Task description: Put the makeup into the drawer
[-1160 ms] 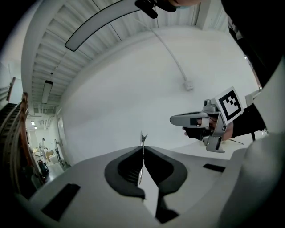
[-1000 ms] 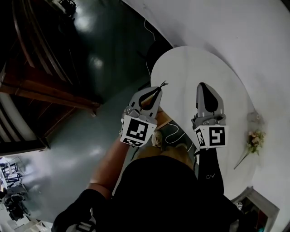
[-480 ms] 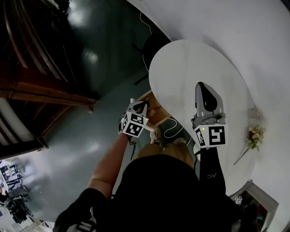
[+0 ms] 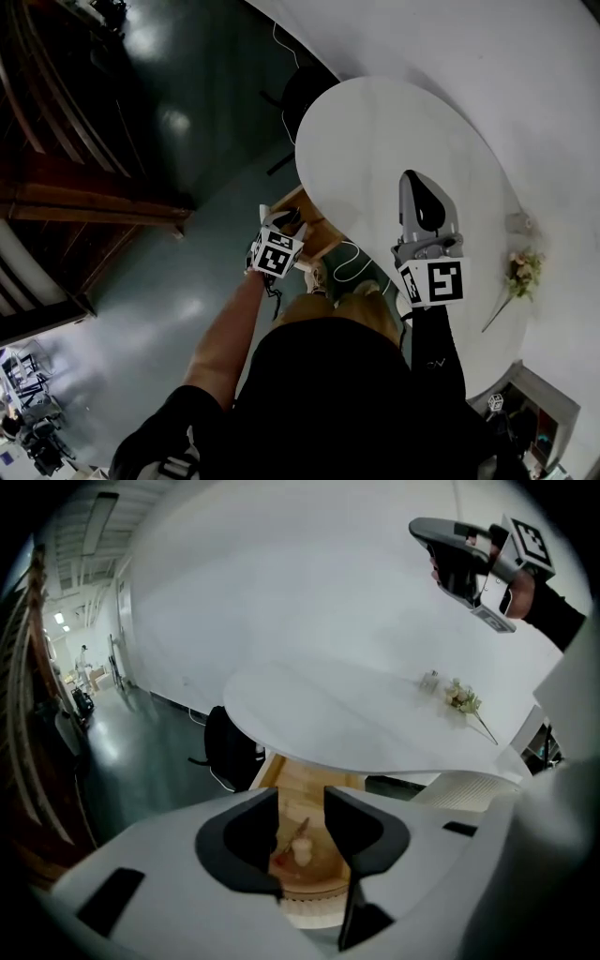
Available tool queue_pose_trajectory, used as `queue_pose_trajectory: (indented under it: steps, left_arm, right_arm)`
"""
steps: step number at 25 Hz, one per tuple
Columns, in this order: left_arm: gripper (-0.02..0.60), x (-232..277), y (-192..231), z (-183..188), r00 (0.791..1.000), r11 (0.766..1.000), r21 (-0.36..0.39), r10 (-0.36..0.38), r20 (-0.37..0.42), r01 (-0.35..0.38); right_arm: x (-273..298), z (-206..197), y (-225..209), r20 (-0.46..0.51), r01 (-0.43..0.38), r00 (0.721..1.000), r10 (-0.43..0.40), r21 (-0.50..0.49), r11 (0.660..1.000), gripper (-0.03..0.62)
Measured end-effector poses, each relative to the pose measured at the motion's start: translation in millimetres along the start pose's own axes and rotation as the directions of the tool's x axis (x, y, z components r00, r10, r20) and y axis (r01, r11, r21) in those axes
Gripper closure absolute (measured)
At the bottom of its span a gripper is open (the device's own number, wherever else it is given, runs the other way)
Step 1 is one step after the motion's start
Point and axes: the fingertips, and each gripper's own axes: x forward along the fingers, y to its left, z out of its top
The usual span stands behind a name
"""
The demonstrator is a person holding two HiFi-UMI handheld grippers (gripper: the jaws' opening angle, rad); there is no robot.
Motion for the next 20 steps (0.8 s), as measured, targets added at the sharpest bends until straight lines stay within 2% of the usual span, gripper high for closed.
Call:
queue_pose_trajectory:
  steps: [15, 20]
  left_arm:
    - [0.43, 0.1, 1.6, -0.3, 1.0, 1.0, 0.008, -0.01, -0.002, 0.01]
    - [0.43, -0.8, 2.6, -3.2, 1.0, 1.0, 0.003, -0.008, -0.009, 0.008]
  right_arm:
    - [3.3, 3.1, 2.1, 0.007, 0.002, 1.0, -0.002, -0.004, 1.0, 0.589]
    - [5.9, 9.2, 4.7, 0.029, 0.009, 1.0, -0.01, 0.032, 0.999, 0.589]
